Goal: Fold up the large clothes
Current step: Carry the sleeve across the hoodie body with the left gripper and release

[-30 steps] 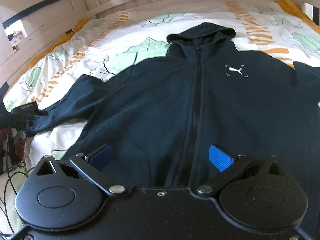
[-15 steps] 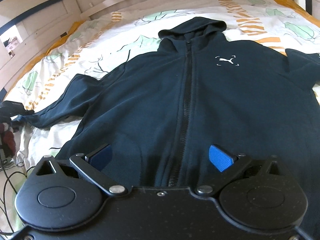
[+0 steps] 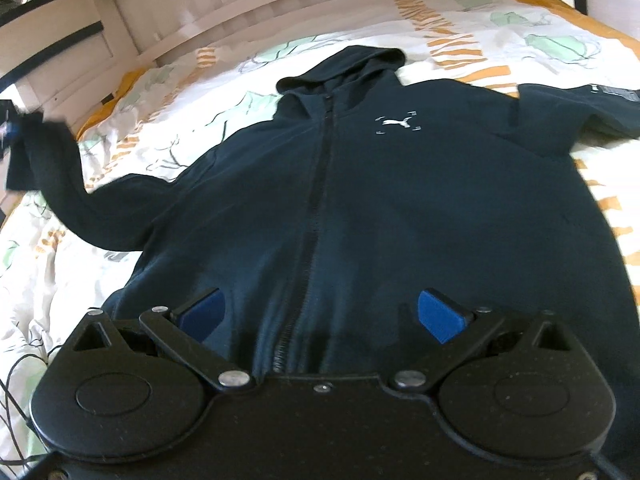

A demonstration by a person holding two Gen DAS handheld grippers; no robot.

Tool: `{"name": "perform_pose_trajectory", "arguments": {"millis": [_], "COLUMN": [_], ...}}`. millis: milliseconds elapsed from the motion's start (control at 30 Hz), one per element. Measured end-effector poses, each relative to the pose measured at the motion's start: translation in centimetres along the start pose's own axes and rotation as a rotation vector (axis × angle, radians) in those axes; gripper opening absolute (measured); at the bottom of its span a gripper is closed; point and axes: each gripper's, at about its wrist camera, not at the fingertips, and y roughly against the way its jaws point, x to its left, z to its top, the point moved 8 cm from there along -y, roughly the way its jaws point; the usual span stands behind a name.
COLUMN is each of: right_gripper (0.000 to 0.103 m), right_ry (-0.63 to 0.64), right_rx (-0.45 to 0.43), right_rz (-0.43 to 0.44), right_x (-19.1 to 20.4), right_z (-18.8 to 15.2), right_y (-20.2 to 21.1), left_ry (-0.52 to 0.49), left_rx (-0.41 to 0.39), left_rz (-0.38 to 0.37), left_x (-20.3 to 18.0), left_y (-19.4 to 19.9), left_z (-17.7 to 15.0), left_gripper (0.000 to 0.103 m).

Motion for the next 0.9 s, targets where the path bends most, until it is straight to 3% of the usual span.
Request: {"name": "perform_pose_trajectory", "arguments": {"millis": [167,300,600,667,733,900], "right_gripper": [0.102,0.102,0.102,0.102,0.102,0.102], "right_ry": [-0.037,-0.061,-0.108,-0.114,-0.122,-0.132], "right_rx": [-0.016,-0.031,-0.038,-0.038,-0.038,-0.033], "right_rz": [-0.012,-0.028,-0.052,-0.054,-0.060,-0.076], "right_x": [-1.8,-3.2,-5.5,-5.8,-6.1,-6.9], "right_z": [-0.1,-0.3,-0.6,-0.6,-0.5,-0.5], "right_y": [1.0,1.8,2.7,2.8,2.8,2.8], "left_ry": [-0.067,-0.100,-0.158,-0.170,-0.166,-0.183], "left_rx": [0.033,0.097,0.261,0.301,0.350,0.435], "left_rz": [-0.119,-0.194,-0.255,-0.257,-0.280,-0.334], "left_x": [-7.6,-12.7,-19.7,-20.0,-20.0,-19.5], "left_y": [-2.6,-5.4,-12.3,-13.1,-13.7,-12.8], "left_z": [-1.4,-4.6,-13.4,-15.4,-17.2,-20.0], "left_gripper": [0.016,0.016,0.017,0.024,0.043,0.073]}}
